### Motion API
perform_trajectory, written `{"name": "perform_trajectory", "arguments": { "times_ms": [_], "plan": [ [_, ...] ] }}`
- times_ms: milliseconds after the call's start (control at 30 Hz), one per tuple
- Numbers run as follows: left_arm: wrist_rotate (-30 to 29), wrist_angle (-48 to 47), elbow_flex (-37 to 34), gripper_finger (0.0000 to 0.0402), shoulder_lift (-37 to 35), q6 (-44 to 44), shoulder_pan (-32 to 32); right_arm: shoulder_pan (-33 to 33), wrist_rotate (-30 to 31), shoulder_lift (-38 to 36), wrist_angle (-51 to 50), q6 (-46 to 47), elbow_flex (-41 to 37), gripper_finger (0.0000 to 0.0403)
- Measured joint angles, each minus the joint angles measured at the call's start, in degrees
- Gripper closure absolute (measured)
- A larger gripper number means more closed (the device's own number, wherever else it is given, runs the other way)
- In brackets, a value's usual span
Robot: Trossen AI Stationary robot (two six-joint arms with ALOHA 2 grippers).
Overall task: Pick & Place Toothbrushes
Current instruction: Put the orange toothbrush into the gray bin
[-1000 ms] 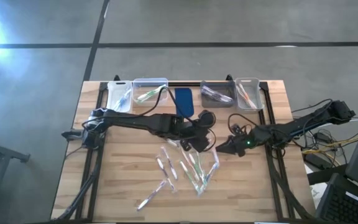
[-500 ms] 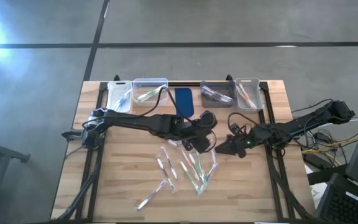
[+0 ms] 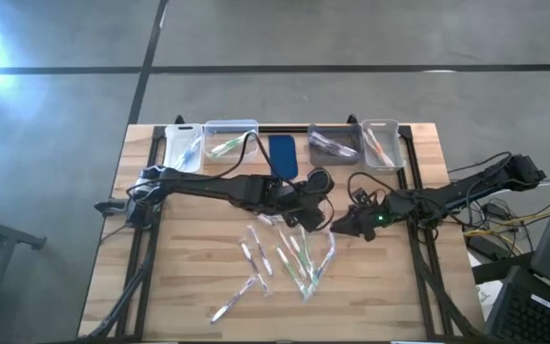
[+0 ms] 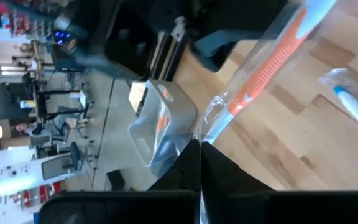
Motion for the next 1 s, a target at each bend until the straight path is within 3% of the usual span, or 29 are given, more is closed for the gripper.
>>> {"name": "perform_trajectory", "arguments": {
  "times_ms": [400,767,867,1000],
  "plan": [
    [-0.6,3.4,0.0,0.0402,0.0,-1.9,0.2,0.0,0.0,0.0,0.0,-1.2,0.0,0.027],
    [-0.7,2.7,0.0,0.0401,0.0,-2.2,0.2,0.0,0.0,0.0,0.0,-1.3,0.0,0.0359],
    [-0.7,2.5,0.0,0.0394,0.0,-2.2,0.2,0.0,0.0,0.0,-0.4,-1.1,-0.1,0.0384],
    [0.2,2.5,0.0,0.0372,0.0,-2.2,0.0,0.0,0.0,0.0,-0.4,-0.7,-0.1,0.0386]
  ]
}}
